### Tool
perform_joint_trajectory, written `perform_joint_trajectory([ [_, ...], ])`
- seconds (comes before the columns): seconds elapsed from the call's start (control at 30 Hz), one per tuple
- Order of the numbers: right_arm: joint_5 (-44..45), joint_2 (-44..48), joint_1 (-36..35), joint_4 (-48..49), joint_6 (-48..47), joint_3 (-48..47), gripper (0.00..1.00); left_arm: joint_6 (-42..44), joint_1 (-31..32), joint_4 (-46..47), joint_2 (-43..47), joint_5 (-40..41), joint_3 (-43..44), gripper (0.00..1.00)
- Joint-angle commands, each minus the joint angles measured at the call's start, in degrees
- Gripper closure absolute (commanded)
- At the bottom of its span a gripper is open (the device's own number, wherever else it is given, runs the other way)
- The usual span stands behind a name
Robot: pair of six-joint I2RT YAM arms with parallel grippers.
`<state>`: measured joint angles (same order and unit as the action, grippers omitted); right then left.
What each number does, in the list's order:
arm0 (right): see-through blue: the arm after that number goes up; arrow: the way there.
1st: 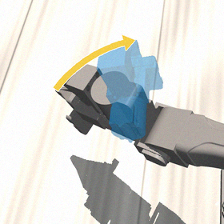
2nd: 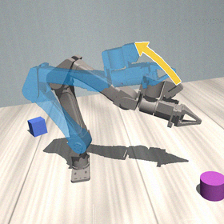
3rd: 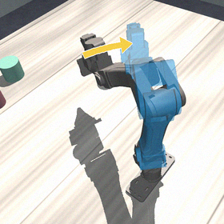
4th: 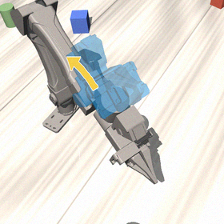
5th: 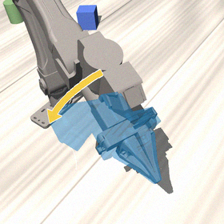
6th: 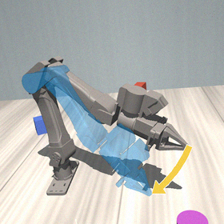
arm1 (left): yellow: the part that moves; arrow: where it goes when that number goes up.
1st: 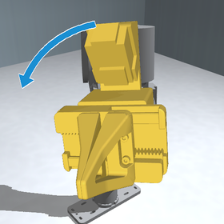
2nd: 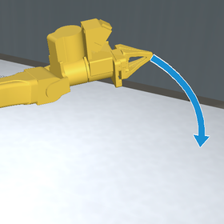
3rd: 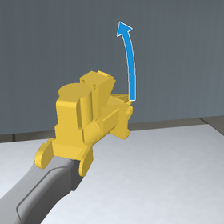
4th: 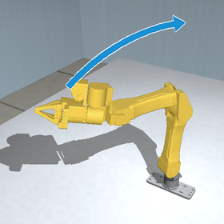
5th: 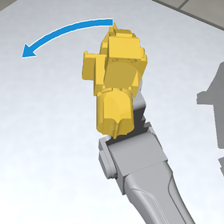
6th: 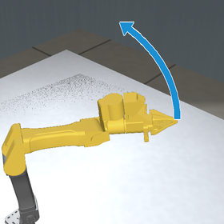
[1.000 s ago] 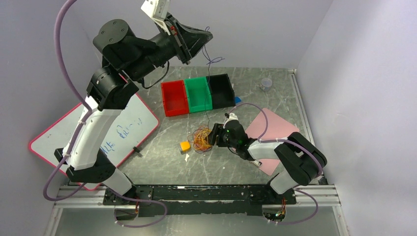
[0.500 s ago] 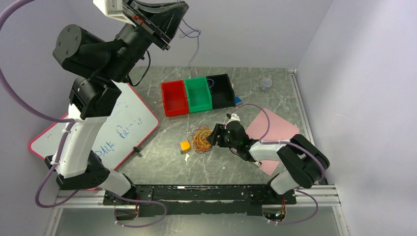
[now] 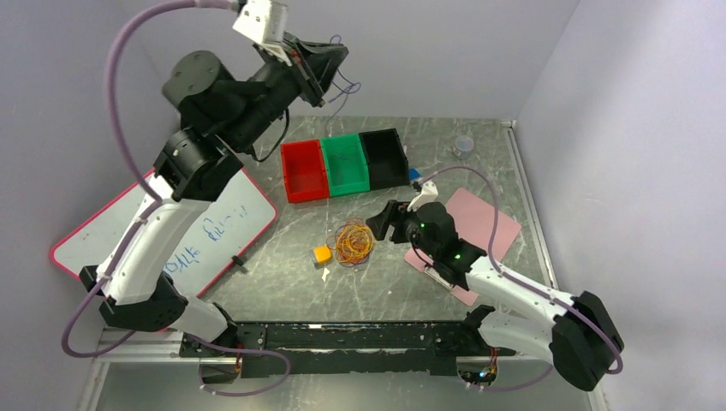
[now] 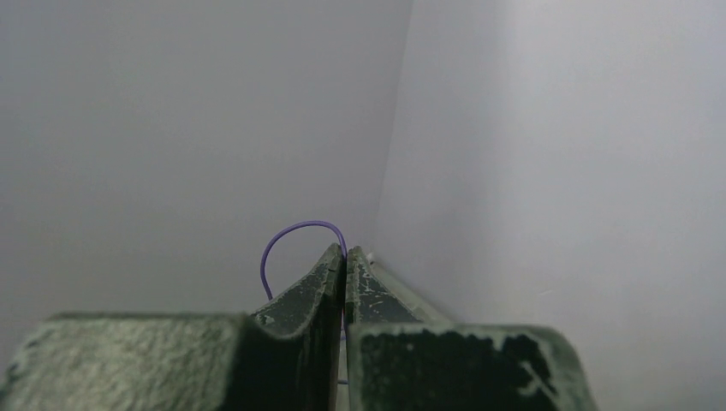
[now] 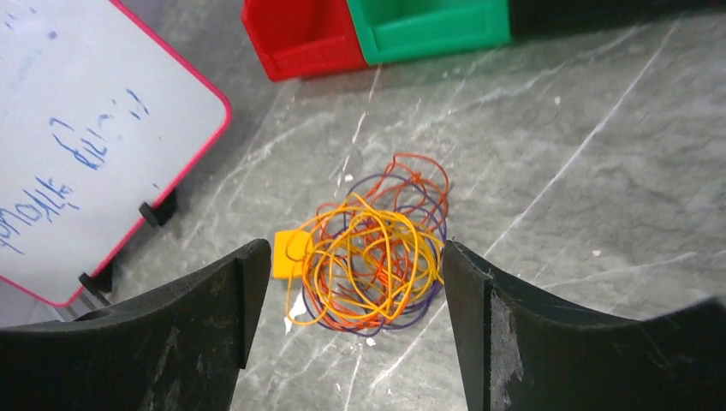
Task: Untangle the cables
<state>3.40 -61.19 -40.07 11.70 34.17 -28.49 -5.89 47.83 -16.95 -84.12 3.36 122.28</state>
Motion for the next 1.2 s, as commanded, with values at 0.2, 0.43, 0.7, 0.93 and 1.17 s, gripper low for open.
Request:
perform_joint_trajectory([
  [0.2,8.4,9.3,0.1,-12.4,-1.7,-4.9,0.22,0.5,-2.0,-3.9,-3.7,9.5,-6.9,0.93],
  [0.43,10.1,11.2,0.1,-15.1,-2.2,-5.3,0.21,-0.9,-8.6,-2.7,-6.2,4.1,-11.6,0.93],
  [0.7,9.7,11.0,0.1,-14.7,-1.4,-3.8,0.21,-1.3,-14.8,-0.3,-6.3,1.3,-19.1,0.93],
  [0.93,7.8,8.7,0.0,-13.2,-0.5,-3.3,0.21,0.3,-20.2,2.0,-7.6,-1.4,-22.7,0.93],
  [1.17,7.0,7.6,0.1,-12.5,0.1,-2.6,0.2,0.8,-22.5,4.8,-8.8,-1.1,-26.4,0.93],
])
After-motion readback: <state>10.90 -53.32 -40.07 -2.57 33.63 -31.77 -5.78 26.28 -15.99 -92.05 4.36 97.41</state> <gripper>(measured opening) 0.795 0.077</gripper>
